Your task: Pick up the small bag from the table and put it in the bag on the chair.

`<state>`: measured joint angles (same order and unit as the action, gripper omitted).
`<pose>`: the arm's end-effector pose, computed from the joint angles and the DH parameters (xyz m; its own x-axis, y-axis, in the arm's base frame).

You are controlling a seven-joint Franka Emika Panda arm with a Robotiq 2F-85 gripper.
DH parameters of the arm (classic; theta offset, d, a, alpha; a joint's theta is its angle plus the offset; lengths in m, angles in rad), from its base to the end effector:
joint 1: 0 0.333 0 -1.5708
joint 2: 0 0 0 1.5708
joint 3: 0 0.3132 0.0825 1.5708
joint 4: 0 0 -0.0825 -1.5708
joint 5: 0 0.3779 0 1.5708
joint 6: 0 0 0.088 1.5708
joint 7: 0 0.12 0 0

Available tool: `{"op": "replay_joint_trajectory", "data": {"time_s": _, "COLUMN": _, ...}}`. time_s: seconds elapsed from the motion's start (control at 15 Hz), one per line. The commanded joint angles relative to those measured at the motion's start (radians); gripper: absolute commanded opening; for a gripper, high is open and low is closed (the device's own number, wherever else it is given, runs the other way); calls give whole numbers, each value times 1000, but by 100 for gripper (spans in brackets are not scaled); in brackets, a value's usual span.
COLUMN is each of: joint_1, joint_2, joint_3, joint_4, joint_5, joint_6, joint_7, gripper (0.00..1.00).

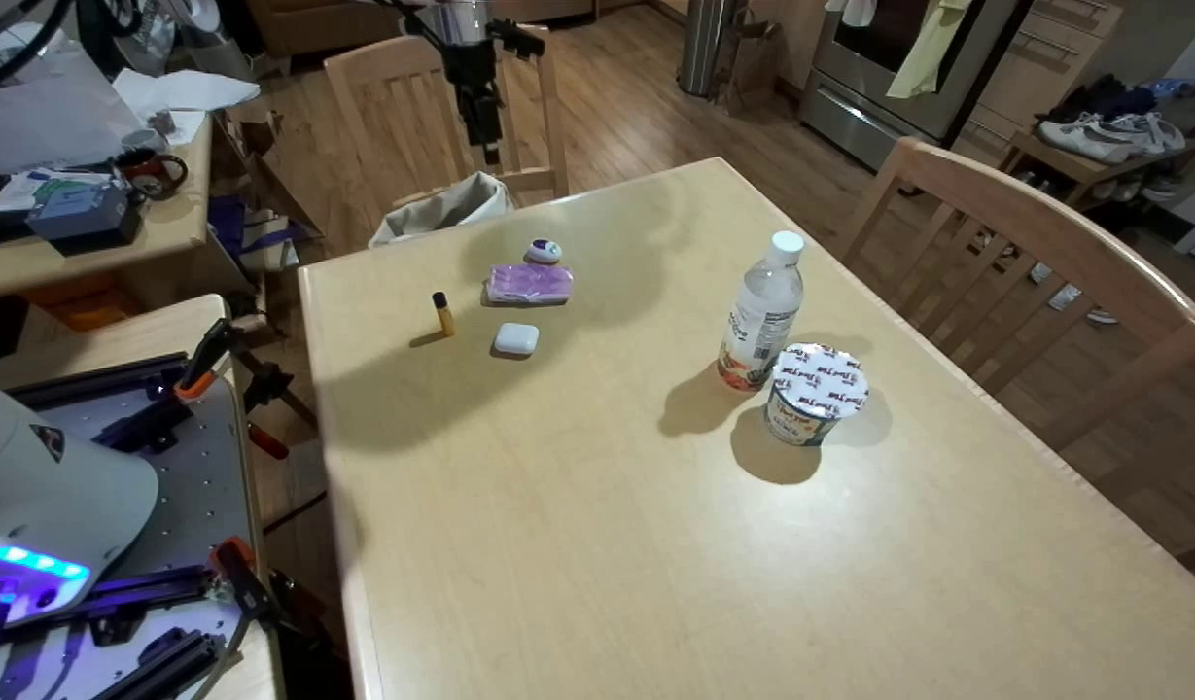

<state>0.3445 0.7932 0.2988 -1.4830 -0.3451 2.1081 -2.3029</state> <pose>0.5844 0.3752 0.1959 -0.9965 0.0724 0.0417 0.0662 0.9886 -0.1350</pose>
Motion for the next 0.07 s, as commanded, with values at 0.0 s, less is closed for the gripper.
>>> {"op": "replay_joint_trajectory", "data": {"time_s": 0.0, "joint_1": 10, "joint_2": 4, "joint_3": -11, "joint_4": 5, "joint_5": 8, "joint_6": -1, "joint_7": -4, "gripper": 100}}
